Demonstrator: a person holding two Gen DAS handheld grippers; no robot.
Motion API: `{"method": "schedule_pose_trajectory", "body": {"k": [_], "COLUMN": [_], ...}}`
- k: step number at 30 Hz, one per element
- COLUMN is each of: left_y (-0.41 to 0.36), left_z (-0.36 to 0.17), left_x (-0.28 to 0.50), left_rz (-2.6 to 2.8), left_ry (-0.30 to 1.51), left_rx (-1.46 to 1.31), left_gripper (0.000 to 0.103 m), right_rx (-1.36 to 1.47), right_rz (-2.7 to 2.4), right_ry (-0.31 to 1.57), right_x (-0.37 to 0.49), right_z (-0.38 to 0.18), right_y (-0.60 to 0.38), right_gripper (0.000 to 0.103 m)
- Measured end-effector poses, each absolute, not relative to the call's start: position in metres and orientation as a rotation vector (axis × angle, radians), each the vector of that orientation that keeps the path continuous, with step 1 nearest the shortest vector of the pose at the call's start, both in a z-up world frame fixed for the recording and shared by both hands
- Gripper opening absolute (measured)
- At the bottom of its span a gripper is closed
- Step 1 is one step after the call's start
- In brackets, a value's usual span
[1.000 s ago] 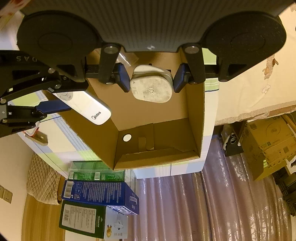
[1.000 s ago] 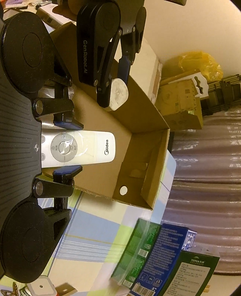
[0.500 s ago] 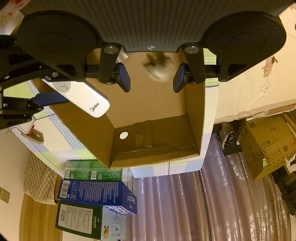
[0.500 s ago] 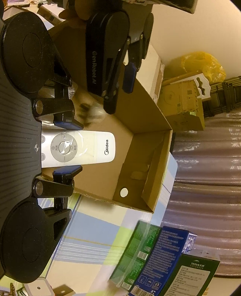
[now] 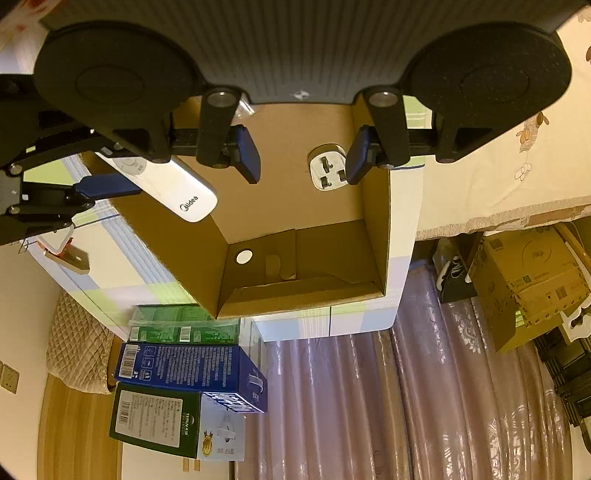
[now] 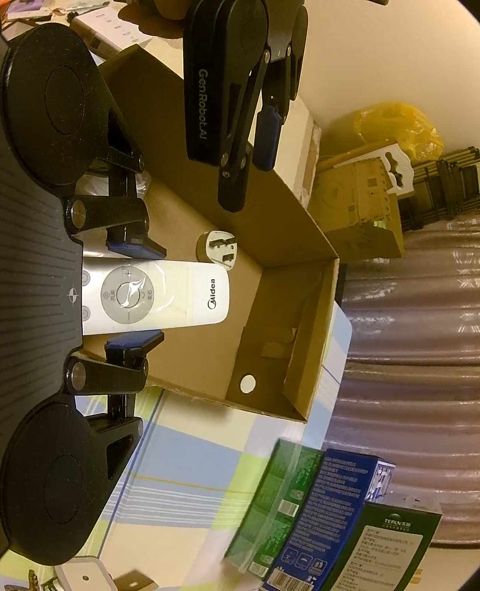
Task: Organize rigid objects
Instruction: 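Carry the plug and remote into the cardboard box while both tools open to release, then move both open tools back over the table items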
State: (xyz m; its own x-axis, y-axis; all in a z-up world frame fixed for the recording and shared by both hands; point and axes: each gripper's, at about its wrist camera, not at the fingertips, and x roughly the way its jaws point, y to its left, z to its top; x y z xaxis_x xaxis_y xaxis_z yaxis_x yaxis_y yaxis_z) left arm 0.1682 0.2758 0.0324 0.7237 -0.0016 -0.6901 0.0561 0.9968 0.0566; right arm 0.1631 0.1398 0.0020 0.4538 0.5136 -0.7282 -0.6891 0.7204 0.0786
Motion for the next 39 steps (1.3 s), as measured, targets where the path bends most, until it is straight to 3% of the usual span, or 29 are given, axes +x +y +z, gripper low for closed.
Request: {"method": "schedule_pose_trajectory", "body": {"k": [10, 15, 24, 36, 39], "left_y": [0.277, 0.274, 0.258, 0.202, 0.184], "left_z": [0.037, 0.04, 0.062, 0.092, 0.096], "left_x": [0.165, 0.158, 0.127, 0.073, 0.062], "left_rz": [-0.021, -0.02, -0.026, -0.06, -0.07], "left_ry": [0.75, 0.743, 0.705, 0.663, 0.657], "left_rx": [0.057, 0.05, -0.004, -0.025, -0.031], "left_gripper": [0.046, 0.046, 0.046, 0.052, 0.059], "right_rx": [-0.224, -0.235, -0.15, -0.085, -0.072], "right_rz": [0.745, 0.731, 0.698, 0.605, 0.565], "right_ry": [0.794, 0.767, 0.734, 0.708, 0.71], "right_x": [0.164, 0.16, 0.133, 0.08, 0.067], "right_z": [0.005, 0.014, 0.042, 0.07, 0.071], "right_y": [0.135, 0.127, 0.083, 0.009, -0.013], "right_gripper": [0.038, 0.048, 0.051, 0.055, 0.056]}}
